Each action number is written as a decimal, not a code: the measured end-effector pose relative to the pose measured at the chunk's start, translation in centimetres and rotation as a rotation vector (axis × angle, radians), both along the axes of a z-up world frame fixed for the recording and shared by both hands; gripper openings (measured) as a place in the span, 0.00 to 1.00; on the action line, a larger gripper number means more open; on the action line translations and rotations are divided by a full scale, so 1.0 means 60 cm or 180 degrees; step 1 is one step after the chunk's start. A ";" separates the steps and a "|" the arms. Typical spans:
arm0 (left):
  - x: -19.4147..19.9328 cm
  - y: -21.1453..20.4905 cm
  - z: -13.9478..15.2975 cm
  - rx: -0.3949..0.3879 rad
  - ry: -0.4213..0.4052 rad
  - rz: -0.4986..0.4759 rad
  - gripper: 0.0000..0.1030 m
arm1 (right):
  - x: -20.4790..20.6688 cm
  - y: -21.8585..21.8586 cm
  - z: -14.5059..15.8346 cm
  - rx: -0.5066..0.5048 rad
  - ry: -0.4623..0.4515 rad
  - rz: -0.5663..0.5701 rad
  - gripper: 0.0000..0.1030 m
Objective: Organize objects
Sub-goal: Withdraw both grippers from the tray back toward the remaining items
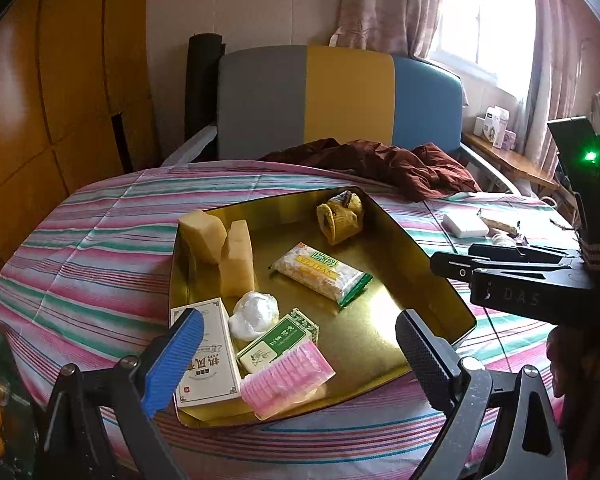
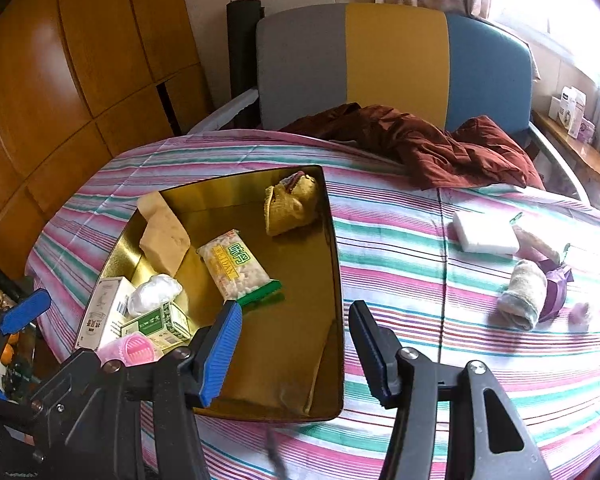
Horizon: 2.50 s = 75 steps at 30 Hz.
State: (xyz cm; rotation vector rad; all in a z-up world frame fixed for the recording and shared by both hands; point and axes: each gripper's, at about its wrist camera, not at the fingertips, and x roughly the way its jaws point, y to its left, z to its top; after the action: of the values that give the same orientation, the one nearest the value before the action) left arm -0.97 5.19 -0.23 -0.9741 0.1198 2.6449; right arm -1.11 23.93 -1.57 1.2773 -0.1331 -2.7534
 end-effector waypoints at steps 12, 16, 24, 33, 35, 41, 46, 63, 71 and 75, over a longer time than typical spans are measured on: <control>0.006 0.021 0.004 -0.0082 0.0030 -0.0075 0.94 | 0.005 0.018 0.002 0.0109 0.0035 -0.0068 0.55; 0.009 0.032 0.011 -0.0150 0.0089 -0.0093 0.94 | 0.006 0.031 0.001 0.0144 0.0027 -0.0096 0.55; 0.004 0.054 0.018 -0.0241 0.0124 -0.0167 0.95 | 0.002 0.076 0.002 0.0201 0.0017 -0.0226 0.55; 0.000 0.088 0.018 -0.0324 0.0127 -0.0303 0.95 | -0.005 0.157 0.011 0.0307 0.0000 -0.0468 0.55; -0.002 0.095 0.018 -0.0333 0.0121 -0.0332 0.95 | -0.007 0.187 0.014 0.0298 -0.0012 -0.0550 0.55; -0.006 0.124 0.016 -0.0358 0.0110 -0.0458 0.95 | -0.016 0.301 0.026 0.0276 -0.0008 -0.0965 0.55; -0.008 0.158 0.014 -0.0387 0.0099 -0.0598 0.95 | -0.014 0.412 0.020 0.0104 0.0041 -0.1471 0.55; -0.027 0.352 -0.007 -0.0412 -0.0073 -0.1222 0.95 | 0.081 0.618 -0.057 -0.1399 -0.0069 -0.2834 0.60; -0.048 0.436 -0.038 -0.0390 -0.0323 -0.1393 0.95 | 0.090 0.632 -0.069 -0.1711 -0.0017 -0.2896 0.61; -0.061 0.472 -0.049 -0.0338 -0.0447 -0.1463 0.95 | 0.085 0.631 -0.070 -0.1736 -0.0012 -0.2817 0.61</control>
State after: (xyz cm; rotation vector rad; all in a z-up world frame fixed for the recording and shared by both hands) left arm -4.66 33.49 -3.17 -1.0197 0.4033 2.1639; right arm 4.00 61.79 -5.76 1.2362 -1.6708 -2.9427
